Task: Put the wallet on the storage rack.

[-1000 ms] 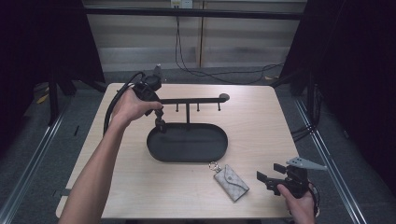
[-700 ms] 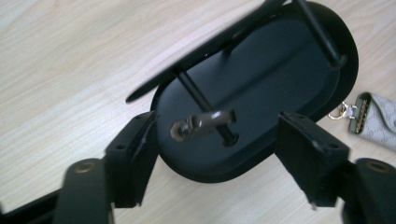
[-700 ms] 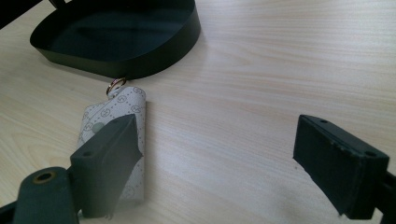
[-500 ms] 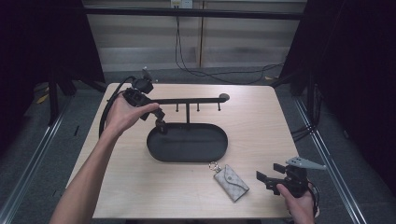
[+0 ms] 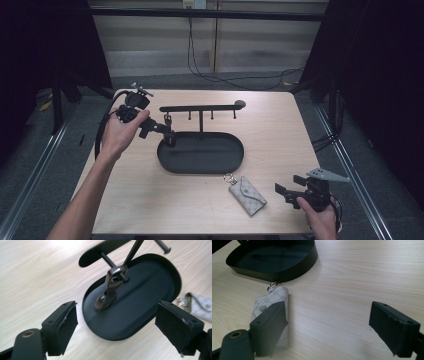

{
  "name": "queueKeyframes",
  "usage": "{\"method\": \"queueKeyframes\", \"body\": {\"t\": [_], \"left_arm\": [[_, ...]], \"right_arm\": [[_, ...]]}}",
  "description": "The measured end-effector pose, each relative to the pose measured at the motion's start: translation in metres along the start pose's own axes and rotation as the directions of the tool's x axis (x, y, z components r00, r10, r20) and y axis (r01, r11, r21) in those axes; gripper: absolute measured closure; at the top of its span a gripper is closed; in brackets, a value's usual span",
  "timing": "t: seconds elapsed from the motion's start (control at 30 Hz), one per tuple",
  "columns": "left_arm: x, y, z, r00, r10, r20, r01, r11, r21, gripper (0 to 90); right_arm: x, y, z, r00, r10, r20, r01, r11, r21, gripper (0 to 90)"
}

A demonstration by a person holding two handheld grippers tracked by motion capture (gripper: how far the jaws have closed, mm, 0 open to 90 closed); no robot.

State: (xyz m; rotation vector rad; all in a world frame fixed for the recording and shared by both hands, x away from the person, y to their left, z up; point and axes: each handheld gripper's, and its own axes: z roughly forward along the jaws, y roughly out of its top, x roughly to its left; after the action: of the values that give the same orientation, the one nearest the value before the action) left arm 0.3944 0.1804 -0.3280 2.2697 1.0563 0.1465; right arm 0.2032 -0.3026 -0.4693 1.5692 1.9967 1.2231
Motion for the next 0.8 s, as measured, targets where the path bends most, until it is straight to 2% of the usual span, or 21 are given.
{"method": "queueKeyframes", "body": {"t": [0.03, 0.17, 0.23, 0.27, 0.3, 0.47, 0.57, 0.63, 0.67, 0.73, 0.8], "left_arm": [[0.0, -0.004, 0.0, 1.0, 0.007, 0.004, -0.007, 0.9998, -0.02, 17.7], [0.0, -0.013, -0.002, 0.9999, 0.013, -0.005, -0.014, 0.9992, -0.037, 17.7], [0.001, -0.018, -0.003, 0.9999, 0.01, 0.005, -0.009, 0.9986, -0.051, 17.5], [0.001, -0.023, -0.004, 0.9996, -0.012, 0.026, 0.014, 0.9973, -0.072, 17.4], [0.002, -0.025, -0.005, 0.9998, 0.001, 0.021, 0.0, 0.9974, -0.072, 17.5], [0.0, -0.037, -0.007, 0.9994, 0.007, 0.033, -0.004, 0.9951, -0.099, 17.5], [-0.002, -0.046, -0.003, 0.9999, 0.011, 0.008, -0.01, 0.994, -0.109, 17.2], [-0.001, -0.05, 0.0, 0.9995, -0.018, 0.024, 0.021, 0.9913, -0.13, 17.2], [0.002, -0.057, 0.002, 0.9982, -0.038, 0.046, 0.045, 0.9844, -0.17, 17.2], [0.003, -0.06, 0.003, 0.9973, -0.049, 0.056, 0.058, 0.9819, -0.18, 17.0], [0.003, -0.066, 0.007, 0.9979, -0.035, 0.055, 0.044, 0.9857, -0.163, 17.1]], "right_arm": [[0.0, 0.0, 0.0, 1.0, -0.002, 0.0, 0.002, 1.0, 0.0, 14.2], [0.0, 0.0, 0.001, 1.0, -0.006, 0.002, 0.006, 1.0, 0.001, 14.2], [0.001, 0.001, 0.001, 1.0, -0.004, 0.002, 0.004, 1.0, 0.003, 14.2], [0.001, 0.001, 0.002, 1.0, -0.004, 0.002, 0.004, 1.0, 0.003, 14.2], [0.001, 0.001, 0.002, 1.0, -0.003, 0.005, 0.003, 1.0, 0.004, 14.2], [0.0, 0.0, 0.001, 1.0, 0.002, 0.005, -0.002, 1.0, 0.0, 14.2], [0.001, 0.0, 0.001, 1.0, -0.003, 0.003, 0.003, 1.0, 0.006, 14.2], [0.0, 0.0, 0.0, 1.0, -0.001, 0.005, 0.001, 1.0, 0.002, 14.2], [0.0, 0.0, 0.0, 1.0, 0.002, 0.005, -0.002, 1.0, -0.001, 14.2], [0.0, 0.0, 0.0, 1.0, 0.002, 0.005, -0.002, 1.0, -0.001, 14.2], [0.0, 0.0, 0.001, 1.0, 0.0, 0.006, 0.0, 1.0, 0.001, 14.2]]}}
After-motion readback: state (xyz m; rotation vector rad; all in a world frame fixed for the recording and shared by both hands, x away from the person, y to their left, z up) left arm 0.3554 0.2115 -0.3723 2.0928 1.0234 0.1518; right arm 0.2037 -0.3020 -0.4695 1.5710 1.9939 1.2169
